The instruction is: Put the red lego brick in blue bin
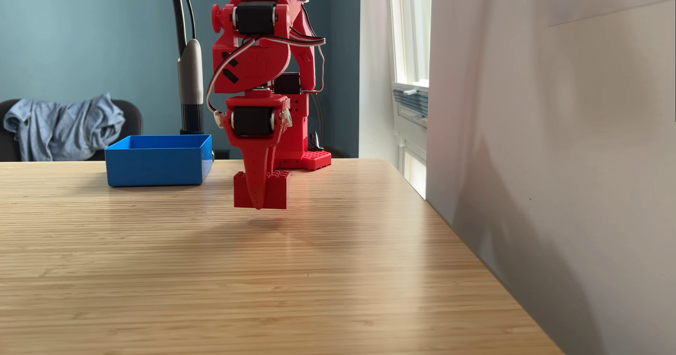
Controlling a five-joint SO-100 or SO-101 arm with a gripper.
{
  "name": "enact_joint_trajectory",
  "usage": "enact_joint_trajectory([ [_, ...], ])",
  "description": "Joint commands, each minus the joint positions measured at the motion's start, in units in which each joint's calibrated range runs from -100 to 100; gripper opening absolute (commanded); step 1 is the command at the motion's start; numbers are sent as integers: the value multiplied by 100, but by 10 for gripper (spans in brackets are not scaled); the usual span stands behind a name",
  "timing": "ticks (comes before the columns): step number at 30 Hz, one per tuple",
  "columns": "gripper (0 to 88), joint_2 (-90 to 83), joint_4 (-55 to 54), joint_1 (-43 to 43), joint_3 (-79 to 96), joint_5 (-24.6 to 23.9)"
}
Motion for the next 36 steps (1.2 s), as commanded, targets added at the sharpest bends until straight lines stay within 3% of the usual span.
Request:
enact_joint_trajectory([
  [1,1,-213,501,354,-440,73],
  [14,1,-229,1890,2489,-1647,645],
  [26,1,-229,2263,4191,-2464,1436],
  [36,1,-287,2352,5179,-2709,1802],
])
